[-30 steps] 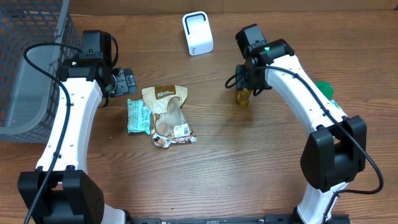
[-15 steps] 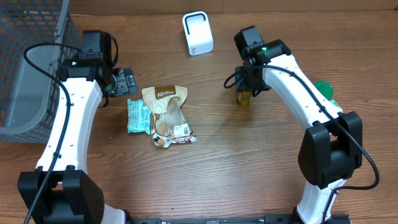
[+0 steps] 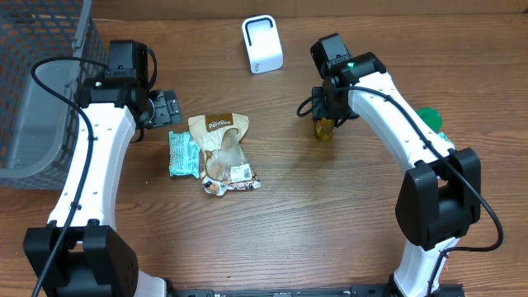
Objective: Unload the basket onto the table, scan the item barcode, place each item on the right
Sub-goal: 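Close the right gripper on the oil bottle neck, then lift and tilt the oil bottle sideways with the right gripper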
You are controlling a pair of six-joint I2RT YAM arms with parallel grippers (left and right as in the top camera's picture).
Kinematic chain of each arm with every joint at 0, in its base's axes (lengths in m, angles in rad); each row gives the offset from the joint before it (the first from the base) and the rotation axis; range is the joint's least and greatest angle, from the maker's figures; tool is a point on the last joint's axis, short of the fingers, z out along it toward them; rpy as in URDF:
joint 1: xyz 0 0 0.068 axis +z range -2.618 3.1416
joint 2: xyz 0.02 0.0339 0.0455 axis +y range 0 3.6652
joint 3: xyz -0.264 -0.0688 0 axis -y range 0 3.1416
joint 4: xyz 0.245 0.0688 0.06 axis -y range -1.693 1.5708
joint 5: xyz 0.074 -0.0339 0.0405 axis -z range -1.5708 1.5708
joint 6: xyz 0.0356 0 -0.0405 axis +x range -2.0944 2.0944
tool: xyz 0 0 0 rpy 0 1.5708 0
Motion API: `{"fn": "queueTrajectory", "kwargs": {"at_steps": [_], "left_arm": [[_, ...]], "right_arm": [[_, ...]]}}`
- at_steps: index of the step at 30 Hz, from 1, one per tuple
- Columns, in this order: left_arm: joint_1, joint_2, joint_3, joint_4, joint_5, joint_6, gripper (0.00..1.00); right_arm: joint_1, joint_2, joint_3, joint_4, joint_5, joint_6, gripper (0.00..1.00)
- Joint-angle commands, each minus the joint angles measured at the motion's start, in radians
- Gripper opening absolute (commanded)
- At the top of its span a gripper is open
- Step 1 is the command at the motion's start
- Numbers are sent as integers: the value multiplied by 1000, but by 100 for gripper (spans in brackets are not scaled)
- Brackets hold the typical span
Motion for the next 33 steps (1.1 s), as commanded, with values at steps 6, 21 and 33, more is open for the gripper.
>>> {"fn": "queueTrajectory", "kwargs": {"at_steps": [6,21,33], "left_arm": [[2,2,17,-2,-9,14,100],[2,2,17,-2,-9,14,100],[2,2,17,-2,-9,14,100]], "right_arm": [[-4,10,-6,18,7,3,29],[-13,-201,109,-67,-225,-61,22],[-125,-422,109,-142,-1016,-302,17]]}}
